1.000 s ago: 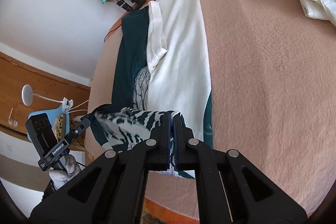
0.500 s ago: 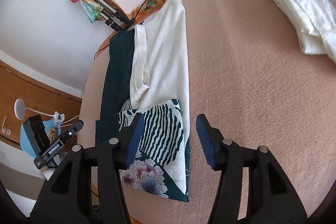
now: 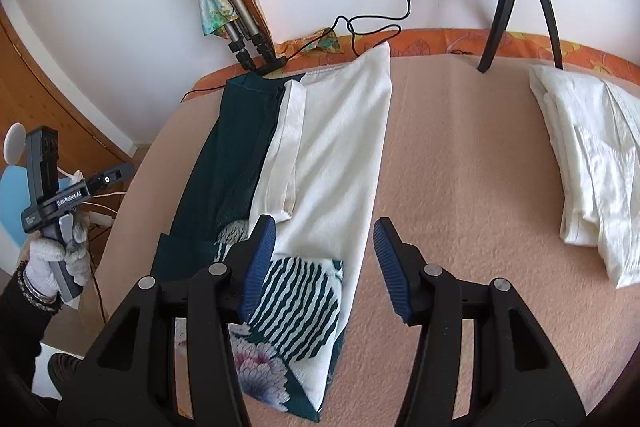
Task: Fold small clothes
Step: 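Lift the hem with both tools and carry it toward the collar, then lay the hem near the collar with both tools, folding the shirt in half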
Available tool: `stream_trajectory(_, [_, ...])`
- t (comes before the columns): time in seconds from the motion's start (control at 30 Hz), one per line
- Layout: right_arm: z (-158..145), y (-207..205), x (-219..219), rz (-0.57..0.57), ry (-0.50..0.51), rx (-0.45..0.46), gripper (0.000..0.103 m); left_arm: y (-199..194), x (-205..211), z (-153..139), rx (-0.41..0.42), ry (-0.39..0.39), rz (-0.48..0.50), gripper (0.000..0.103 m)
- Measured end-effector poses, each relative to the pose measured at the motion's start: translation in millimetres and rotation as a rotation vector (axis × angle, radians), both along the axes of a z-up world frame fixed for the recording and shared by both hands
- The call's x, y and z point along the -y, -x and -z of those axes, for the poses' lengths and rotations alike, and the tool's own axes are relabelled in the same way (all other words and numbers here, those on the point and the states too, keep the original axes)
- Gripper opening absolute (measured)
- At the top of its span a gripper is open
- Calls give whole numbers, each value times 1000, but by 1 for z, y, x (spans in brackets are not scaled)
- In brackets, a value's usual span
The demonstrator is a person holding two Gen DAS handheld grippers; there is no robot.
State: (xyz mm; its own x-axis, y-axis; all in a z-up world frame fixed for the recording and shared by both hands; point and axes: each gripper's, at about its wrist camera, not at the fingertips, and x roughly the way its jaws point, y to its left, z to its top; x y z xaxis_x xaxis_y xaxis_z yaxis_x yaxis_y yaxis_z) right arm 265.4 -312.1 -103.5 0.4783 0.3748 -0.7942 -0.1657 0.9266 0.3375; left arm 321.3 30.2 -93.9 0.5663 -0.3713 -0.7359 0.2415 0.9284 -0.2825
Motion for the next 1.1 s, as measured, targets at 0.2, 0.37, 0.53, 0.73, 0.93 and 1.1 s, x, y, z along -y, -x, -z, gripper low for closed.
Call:
stream_trajectory(0.2, [11,-68,7,36,17,-11,54,-68,-5,24,-43,-18,-9,42])
stream_trajectory(0.37, [6,-130,-36,-96,21,-4,54,-106,0,46,-48,-61,14,42])
stream_trajectory(0.53, [16,-185,-100,-245,91,20,53,-134,-2,63,-46,-69,24,42])
stream_trajectory(0.73, [48,-233,-143,-298,119,-20,52,-154,4,84,-65,-95,53,39])
stream_trajectory(0.93, [74,-244,-166,-351,150,-98,52,-158,13,89,-35,-123,73,39])
stream_trajectory(1.1, [84,-233,-191,-423,244,-122,8,-155,13,89,-17,-135,80,39])
